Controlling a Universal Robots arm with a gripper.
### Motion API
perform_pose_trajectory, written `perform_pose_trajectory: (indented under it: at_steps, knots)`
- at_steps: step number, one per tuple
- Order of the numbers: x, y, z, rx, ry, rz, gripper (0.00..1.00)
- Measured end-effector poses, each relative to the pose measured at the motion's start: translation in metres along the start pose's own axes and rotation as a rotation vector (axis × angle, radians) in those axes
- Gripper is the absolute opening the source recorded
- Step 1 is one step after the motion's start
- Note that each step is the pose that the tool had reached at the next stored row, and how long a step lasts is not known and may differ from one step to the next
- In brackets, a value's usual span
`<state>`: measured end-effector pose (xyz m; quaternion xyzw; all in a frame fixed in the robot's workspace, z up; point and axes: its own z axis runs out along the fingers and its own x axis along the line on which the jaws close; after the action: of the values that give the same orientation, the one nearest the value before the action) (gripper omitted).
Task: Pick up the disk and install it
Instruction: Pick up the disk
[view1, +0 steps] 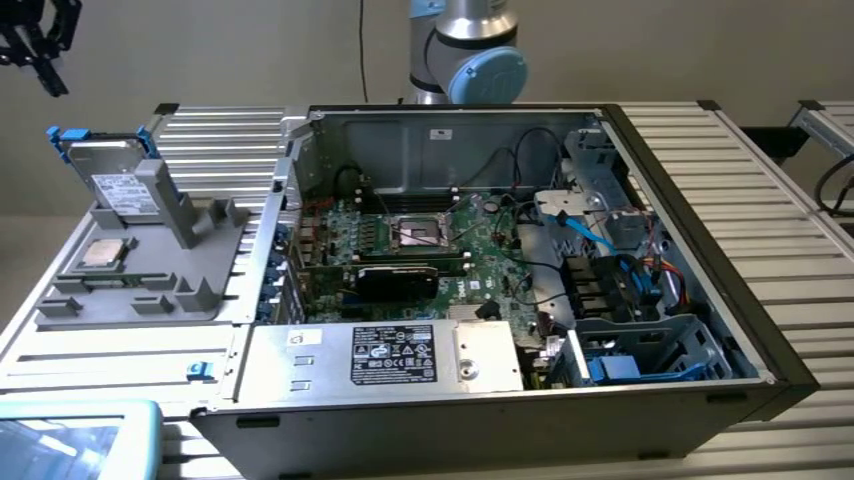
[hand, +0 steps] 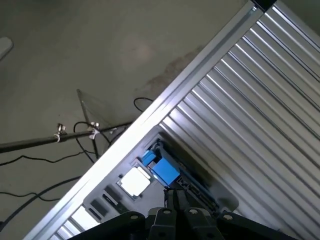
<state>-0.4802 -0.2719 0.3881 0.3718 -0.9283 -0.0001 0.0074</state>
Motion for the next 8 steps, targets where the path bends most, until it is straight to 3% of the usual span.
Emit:
perform_pose_trajectory:
  at_steps: [8]
  knots:
    - [0.0000, 0.0000, 0.0004, 0.0020, -0.0003, -0.145, 0.11]
